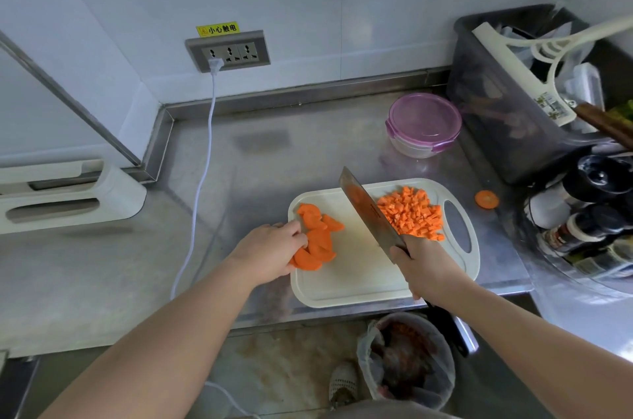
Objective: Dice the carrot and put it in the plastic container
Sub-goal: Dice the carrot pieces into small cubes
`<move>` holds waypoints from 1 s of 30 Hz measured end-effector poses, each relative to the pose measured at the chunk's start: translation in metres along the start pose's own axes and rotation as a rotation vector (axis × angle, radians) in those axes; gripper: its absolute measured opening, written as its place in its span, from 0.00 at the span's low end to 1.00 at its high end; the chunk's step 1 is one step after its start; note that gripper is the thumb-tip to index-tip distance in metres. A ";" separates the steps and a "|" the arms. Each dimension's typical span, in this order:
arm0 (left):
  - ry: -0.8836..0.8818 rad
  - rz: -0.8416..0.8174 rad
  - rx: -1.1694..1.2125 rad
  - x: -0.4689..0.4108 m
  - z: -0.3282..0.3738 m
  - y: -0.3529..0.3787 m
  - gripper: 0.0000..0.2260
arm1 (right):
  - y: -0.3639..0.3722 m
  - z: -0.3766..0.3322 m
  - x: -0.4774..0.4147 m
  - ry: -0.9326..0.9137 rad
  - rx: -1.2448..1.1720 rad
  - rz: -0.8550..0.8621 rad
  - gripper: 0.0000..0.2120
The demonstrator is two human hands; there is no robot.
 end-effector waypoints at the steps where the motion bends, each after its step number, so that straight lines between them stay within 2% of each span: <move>1: 0.002 -0.009 -0.009 -0.001 0.000 0.000 0.14 | 0.000 -0.001 0.000 0.001 0.004 -0.001 0.10; 5: 0.006 -0.043 -0.036 -0.005 0.000 0.000 0.11 | 0.000 -0.003 0.000 -0.001 0.006 -0.003 0.10; 11: 0.044 -0.048 -0.098 -0.013 0.000 -0.001 0.11 | 0.003 -0.004 0.003 0.000 -0.006 0.006 0.08; 22: -0.004 -0.011 -0.006 -0.017 -0.003 -0.002 0.15 | 0.012 -0.005 0.005 0.073 -0.061 0.001 0.10; 30: 0.076 -0.031 -0.060 -0.016 0.001 -0.008 0.11 | 0.023 -0.010 0.002 0.078 -0.120 0.004 0.09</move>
Point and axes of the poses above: each hand's wrist, its own x-axis away from the middle knuckle, its own y-axis out of the palm, z = x × y, the point moved 4 cm from there along -x, towards the middle knuckle, and after that the axes turned 3 degrees about y, right-handed, at the moved point
